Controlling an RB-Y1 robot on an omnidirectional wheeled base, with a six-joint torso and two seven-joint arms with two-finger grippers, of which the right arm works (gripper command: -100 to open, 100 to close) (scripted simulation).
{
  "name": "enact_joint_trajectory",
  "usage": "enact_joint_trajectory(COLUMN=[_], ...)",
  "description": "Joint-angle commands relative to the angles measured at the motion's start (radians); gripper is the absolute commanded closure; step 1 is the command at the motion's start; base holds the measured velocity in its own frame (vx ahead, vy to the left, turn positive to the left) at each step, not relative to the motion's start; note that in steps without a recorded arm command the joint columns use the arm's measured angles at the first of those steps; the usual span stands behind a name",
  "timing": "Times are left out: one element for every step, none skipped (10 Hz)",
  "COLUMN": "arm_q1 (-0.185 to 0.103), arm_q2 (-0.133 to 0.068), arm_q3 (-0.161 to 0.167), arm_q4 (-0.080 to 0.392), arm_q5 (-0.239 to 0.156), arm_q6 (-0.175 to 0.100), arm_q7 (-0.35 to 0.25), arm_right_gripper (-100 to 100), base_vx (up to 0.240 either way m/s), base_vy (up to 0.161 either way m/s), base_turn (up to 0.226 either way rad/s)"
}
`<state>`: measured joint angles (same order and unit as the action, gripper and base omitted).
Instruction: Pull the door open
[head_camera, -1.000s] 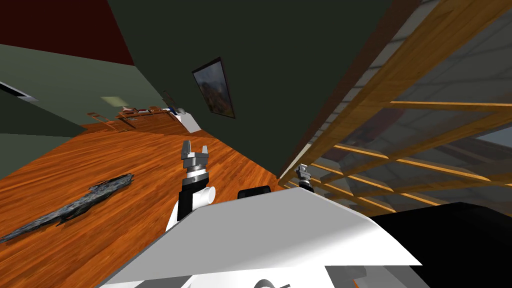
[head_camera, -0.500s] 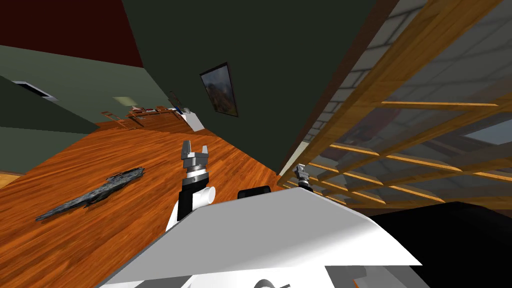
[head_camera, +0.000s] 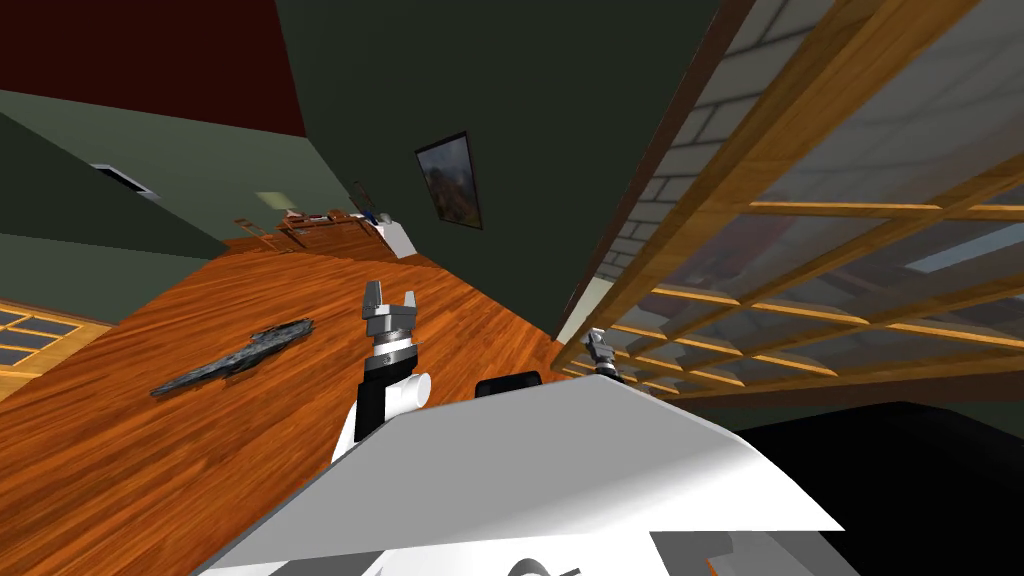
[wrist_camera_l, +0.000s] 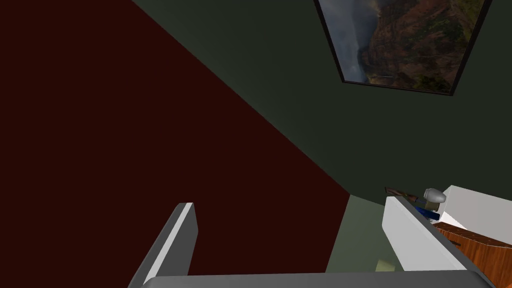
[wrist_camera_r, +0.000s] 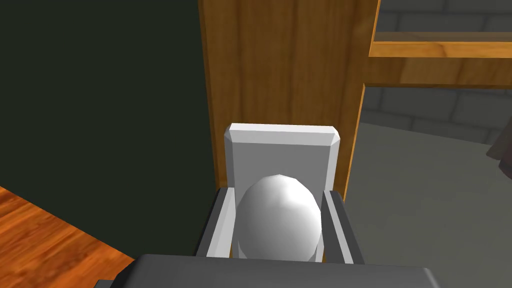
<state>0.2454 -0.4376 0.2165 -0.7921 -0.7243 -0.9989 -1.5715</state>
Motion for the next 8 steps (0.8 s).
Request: enact_joint_trajectory(arm_q1=[0.005, 0.006, 0.017, 0.021, 0.029, 0.037, 0.042, 0.049], arm_q2=[-0.008, -0.007, -0.013, -0.018, -0.026, -0.034, -0.039, -0.045], arm_q3=[0.025, 0.015, 0.039, 0.05, 0.069, 0.088, 0.101, 0.117], arm_q4=[0.0, -0.002, -0.008, -0.012, -0.018, -0.025, -0.03, -0.036], arm_q5=[0.015, 0.009, 0.024, 0.032, 0.044, 0.057, 0.066, 0.076], arm_q6=[-0.012, -0.006, -0.018, -0.025, -0.036, -0.048, -0.056, -0.066], arm_q7=[-0.018, -0.01, -0.023, -0.029, -0.038, -0.048, -0.055, -0.063], arm_right_gripper=[100, 100, 100, 100, 100, 100, 100, 100], base_vx=[-0.245, -0.107, -0.182, -0.254, -0.262, -0.273, -0.236, -0.211], base_vy=[0.034, 0.018, -0.011, -0.044, -0.05, -0.028, 0.003, -0.031], base_turn=[0.051, 0.014, 0.055, 0.073, 0.072, 0.072, 0.048, 0.043])
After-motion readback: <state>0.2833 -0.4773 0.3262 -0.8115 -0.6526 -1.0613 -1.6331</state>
